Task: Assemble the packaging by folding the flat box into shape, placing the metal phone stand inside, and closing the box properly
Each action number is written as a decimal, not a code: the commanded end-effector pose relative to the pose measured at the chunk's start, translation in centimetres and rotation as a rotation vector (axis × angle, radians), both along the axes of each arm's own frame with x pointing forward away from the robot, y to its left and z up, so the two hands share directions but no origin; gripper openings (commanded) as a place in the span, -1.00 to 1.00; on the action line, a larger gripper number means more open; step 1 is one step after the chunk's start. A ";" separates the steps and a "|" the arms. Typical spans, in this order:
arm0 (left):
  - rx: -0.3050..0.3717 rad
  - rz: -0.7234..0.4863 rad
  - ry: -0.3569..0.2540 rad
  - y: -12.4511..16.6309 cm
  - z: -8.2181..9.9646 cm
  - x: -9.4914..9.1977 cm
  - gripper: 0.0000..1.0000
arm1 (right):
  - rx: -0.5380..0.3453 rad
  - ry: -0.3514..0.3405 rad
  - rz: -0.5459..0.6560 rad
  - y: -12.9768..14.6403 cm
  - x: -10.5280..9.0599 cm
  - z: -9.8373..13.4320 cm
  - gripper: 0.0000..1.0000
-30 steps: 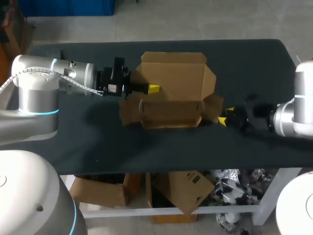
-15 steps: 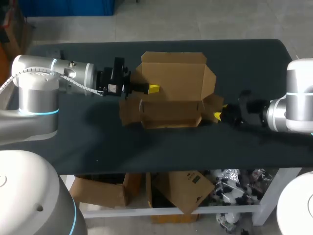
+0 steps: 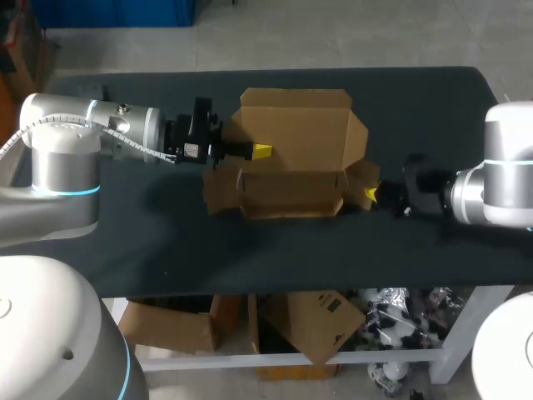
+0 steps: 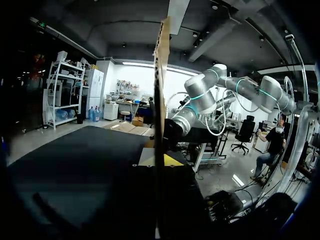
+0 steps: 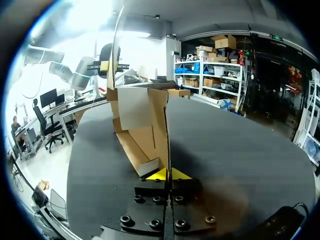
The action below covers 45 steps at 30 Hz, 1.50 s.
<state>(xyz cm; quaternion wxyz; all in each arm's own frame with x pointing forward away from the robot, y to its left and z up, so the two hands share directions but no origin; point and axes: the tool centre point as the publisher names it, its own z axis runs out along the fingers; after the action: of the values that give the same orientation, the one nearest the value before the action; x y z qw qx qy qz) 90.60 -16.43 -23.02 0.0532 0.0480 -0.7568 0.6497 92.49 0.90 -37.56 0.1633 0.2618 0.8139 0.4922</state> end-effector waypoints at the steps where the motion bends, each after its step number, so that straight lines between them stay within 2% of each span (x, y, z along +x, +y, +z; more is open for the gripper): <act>1: 0.000 -0.001 0.000 0.1 -0.3 0.0 -1.00 | 0.004 -0.008 -0.006 0.3 -0.4 -0.1 -1.00; 33: 0.000 -0.001 0.000 0.1 -0.3 0.0 -1.00 | 0.023 -0.029 -0.127 2.2 -2.5 -0.4 -1.00; 45: 0.000 -0.001 0.000 0.1 -0.3 0.0 -1.00 | 0.029 -0.034 -0.163 3.0 -3.1 -0.2 -0.88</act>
<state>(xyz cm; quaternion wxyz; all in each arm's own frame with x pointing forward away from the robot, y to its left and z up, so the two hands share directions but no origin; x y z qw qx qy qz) 90.61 -16.28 -23.00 0.0529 0.0482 -0.7568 0.6497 89.72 3.20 -37.64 0.2002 0.3161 0.7847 0.4943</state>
